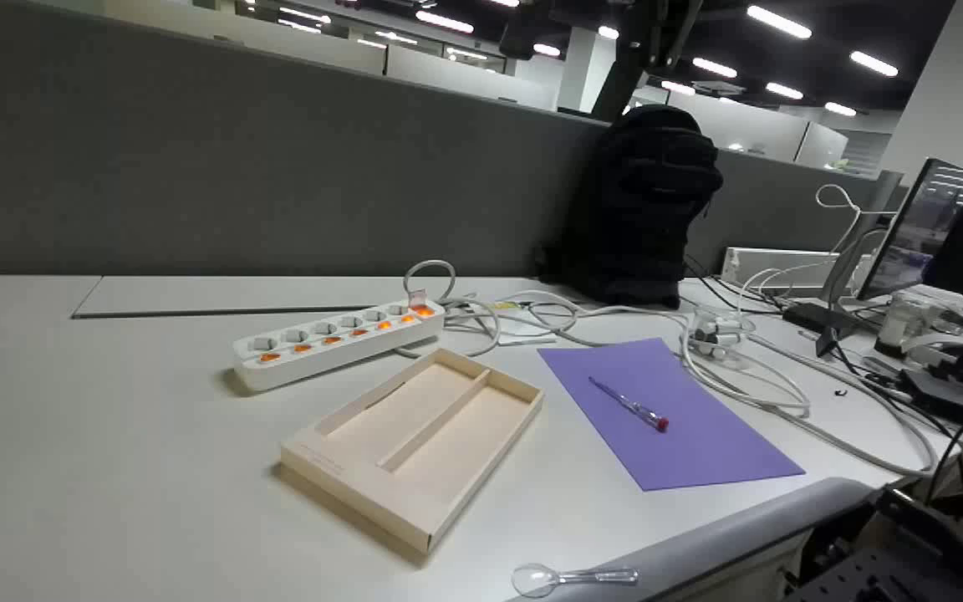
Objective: Put the pen inside the wooden box
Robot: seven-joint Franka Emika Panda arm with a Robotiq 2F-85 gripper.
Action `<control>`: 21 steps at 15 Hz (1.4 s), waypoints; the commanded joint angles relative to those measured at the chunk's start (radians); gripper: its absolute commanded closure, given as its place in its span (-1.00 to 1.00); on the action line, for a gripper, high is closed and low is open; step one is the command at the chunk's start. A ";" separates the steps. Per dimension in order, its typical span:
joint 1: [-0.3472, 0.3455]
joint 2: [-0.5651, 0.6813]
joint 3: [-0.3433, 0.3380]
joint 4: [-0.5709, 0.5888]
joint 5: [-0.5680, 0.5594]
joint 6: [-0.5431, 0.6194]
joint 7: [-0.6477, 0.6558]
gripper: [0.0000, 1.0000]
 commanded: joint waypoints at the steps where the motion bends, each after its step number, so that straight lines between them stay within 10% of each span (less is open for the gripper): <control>1: -0.008 0.001 0.006 0.002 0.004 -0.004 -0.004 -1.00; 12: -0.008 0.000 0.006 0.002 0.004 -0.004 -0.004 -1.00; 21: -0.204 0.005 -0.030 -0.157 -0.089 0.423 0.026 -1.00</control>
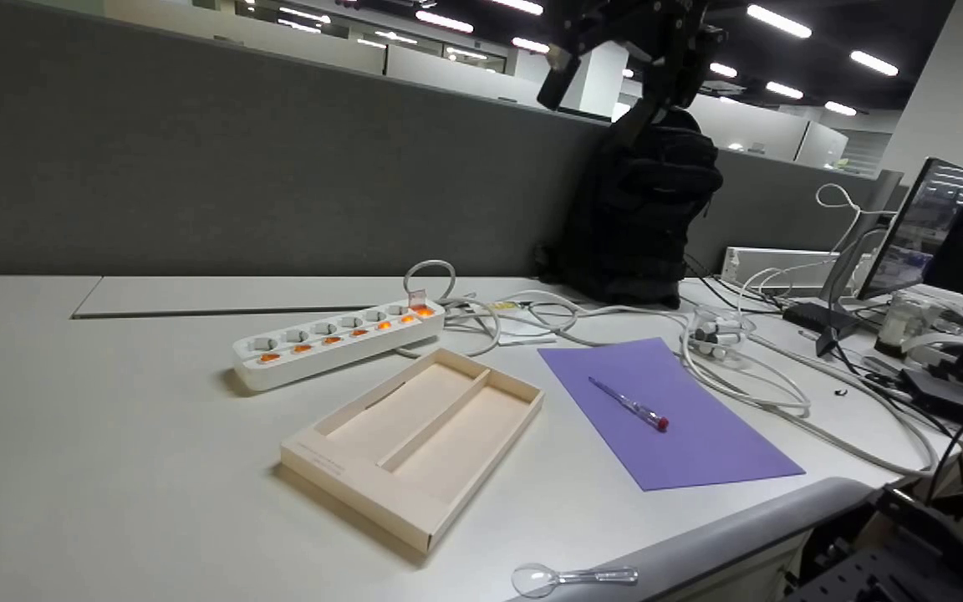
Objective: Put the pen inside the wooden box
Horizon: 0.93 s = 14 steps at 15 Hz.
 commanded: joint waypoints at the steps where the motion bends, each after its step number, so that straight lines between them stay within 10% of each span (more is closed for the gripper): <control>1: -0.080 0.061 -0.031 -0.023 -0.071 0.187 0.025 -1.00; 5: -0.109 0.162 -0.149 -0.040 -0.069 0.319 -0.034 -1.00; 14: -0.173 0.246 -0.146 -0.009 -0.160 0.238 0.011 -1.00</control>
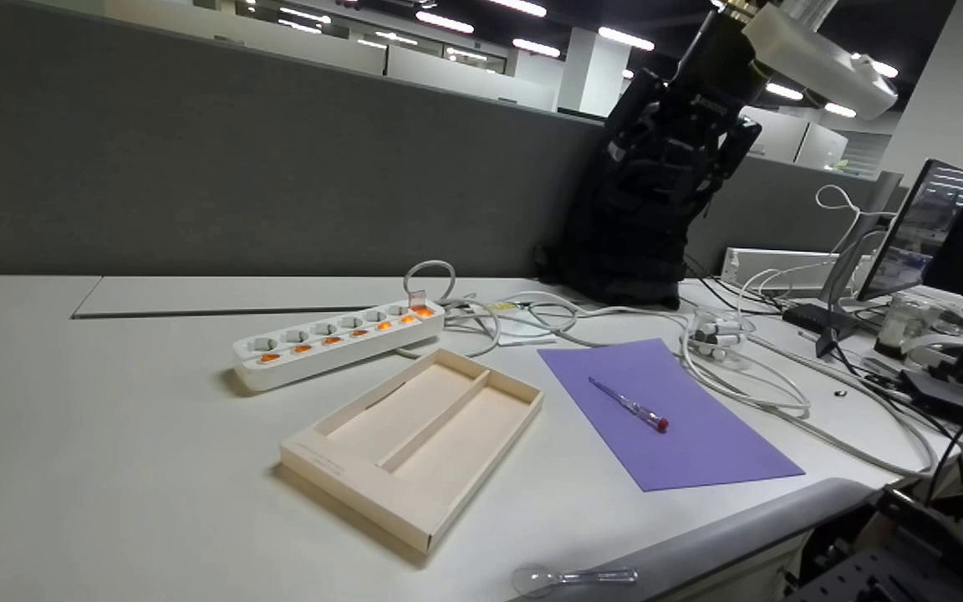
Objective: Put the pen inside the wooden box
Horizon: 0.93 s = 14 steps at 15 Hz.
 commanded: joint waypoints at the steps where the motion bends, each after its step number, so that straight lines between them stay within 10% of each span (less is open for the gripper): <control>1: -0.065 0.095 -0.004 0.035 -0.076 -0.041 0.033 -1.00; 14: -0.113 0.510 -0.092 0.131 -0.095 0.065 -0.085 -1.00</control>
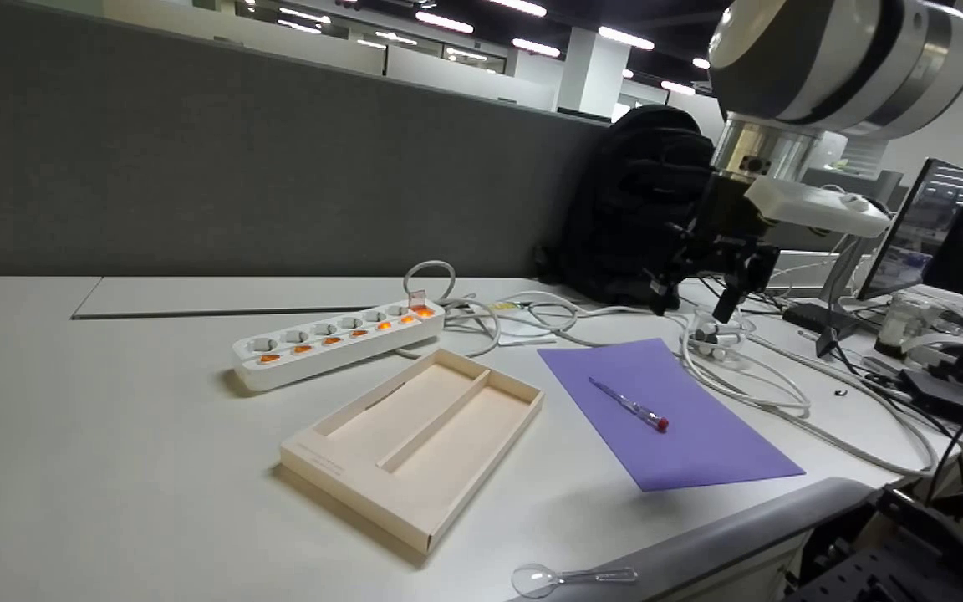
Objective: Put the pen inside the wooden box
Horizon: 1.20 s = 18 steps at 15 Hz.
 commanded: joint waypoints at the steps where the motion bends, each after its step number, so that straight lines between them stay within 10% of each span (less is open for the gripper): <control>1: 0.010 0.141 -0.005 0.087 0.009 -0.003 -0.007 -1.00; 18: -0.006 0.346 -0.006 0.156 -0.083 0.108 0.053 -1.00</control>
